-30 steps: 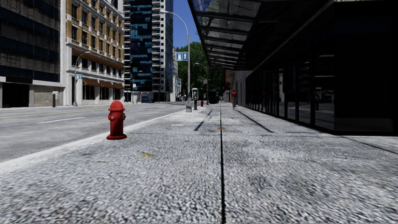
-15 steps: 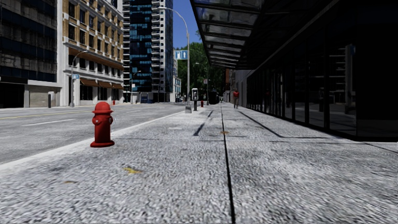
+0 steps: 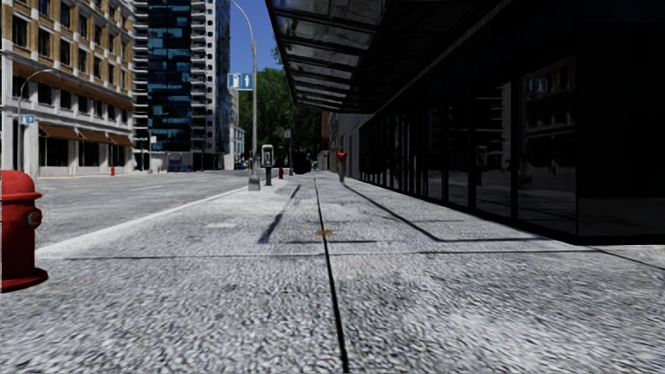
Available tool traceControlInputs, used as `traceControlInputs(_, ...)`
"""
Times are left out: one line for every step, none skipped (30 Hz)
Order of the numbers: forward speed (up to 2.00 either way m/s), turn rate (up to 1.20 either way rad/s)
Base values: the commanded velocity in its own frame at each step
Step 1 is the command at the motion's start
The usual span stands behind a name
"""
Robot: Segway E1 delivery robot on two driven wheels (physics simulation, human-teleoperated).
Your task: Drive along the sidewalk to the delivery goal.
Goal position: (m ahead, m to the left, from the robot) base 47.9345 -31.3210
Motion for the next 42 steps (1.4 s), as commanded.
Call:
traceControlInputs(1.95,-1.2)
traceControlInputs(1.95,-1.2)
traceControlInputs(1.95,-1.2)
traceControlInputs(1.95,-1.2)
traceControlInputs(1.95,-1.2)
traceControlInputs(1.95,-1.2)
traceControlInputs(1.95,-1.2)
traceControlInputs(1.95,-1.2)
traceControlInputs(1.95,-1.2)
traceControlInputs(1.95,-1.2)
traceControlInputs(1.95,-1.2)
traceControlInputs(1.95,-1.2)
traceControlInputs(1.95,-1.2)
traceControlInputs(1.95,-1.2)
traceControlInputs(1.95,-1.2)
traceControlInputs(1.95,-1.2)
traceControlInputs(1.95,-1.2)
traceControlInputs(1.95,-1.2)
traceControlInputs(1.95,-1.2)
traceControlInputs(1.95,-1.2)
traceControlInputs(1.95,-1.2)
traceControlInputs(1.94,-1.2)
traceControlInputs(1.94,-1.2)
traceControlInputs(1.94,-1.2)
traceControlInputs(1.94,-1.05)
traceControlInputs(1.94,-0.81)
traceControlInputs(1.94,-0.81)
traceControlInputs(1.94,-0.55)
traceControlInputs(1.94,-0.41)
traceControlInputs(1.94,-0.37)
traceControlInputs(1.94,-0.02)
traceControlInputs(1.94,-0.02)
traceControlInputs(1.94,0.0)
traceControlInputs(1.94,0.0)
traceControlInputs(1.94,0.0)
traceControlInputs(1.94,0.0)
traceControlInputs(1.94,0.0)
traceControlInputs(1.94,0.0)
traceControlInputs(1.94,0.0)
traceControlInputs(1.94,0.0)
traceControlInputs(1.94,0.0)
traceControlInputs(1.94,0.0)
